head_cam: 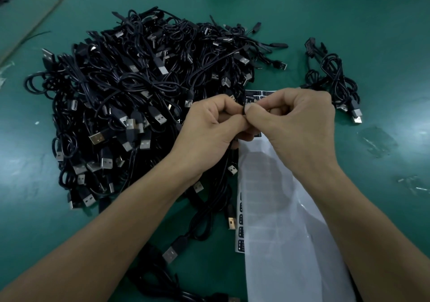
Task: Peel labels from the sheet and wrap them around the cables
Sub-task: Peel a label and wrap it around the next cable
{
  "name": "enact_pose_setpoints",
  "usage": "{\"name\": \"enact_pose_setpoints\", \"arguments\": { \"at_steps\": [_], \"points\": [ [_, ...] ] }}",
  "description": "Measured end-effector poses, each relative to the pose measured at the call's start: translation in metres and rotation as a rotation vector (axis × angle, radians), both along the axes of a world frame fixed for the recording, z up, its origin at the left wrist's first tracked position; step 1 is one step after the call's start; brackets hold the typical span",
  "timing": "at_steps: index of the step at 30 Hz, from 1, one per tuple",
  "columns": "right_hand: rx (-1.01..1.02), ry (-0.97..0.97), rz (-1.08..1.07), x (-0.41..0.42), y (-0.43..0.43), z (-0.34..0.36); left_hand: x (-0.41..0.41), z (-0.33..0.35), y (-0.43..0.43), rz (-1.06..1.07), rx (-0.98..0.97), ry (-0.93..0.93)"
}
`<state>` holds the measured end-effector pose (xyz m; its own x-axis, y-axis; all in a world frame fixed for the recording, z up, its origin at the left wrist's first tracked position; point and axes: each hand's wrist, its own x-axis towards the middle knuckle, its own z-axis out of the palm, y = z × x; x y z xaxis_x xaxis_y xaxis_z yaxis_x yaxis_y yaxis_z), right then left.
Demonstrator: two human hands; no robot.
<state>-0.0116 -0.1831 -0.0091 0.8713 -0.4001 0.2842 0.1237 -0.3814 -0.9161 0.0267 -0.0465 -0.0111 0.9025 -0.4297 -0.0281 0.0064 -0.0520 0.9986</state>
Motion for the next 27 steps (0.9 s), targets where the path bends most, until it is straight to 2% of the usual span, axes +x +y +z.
{"name": "enact_pose_setpoints", "arguments": {
  "at_steps": [7,17,27],
  "points": [
    [-0.024,-0.008,-0.013,0.0003,0.0001,-0.0005,-0.0004,0.0018,-0.0001,0.007,0.020,0.002],
    [0.089,0.039,0.018,0.0026,-0.0032,-0.0020,-0.0008,0.0028,-0.0012,0.023,0.025,0.024],
    [0.061,0.028,0.023,0.0011,-0.0038,0.0012,-0.0007,0.0035,-0.0004,0.010,0.042,0.023]
  ]
}}
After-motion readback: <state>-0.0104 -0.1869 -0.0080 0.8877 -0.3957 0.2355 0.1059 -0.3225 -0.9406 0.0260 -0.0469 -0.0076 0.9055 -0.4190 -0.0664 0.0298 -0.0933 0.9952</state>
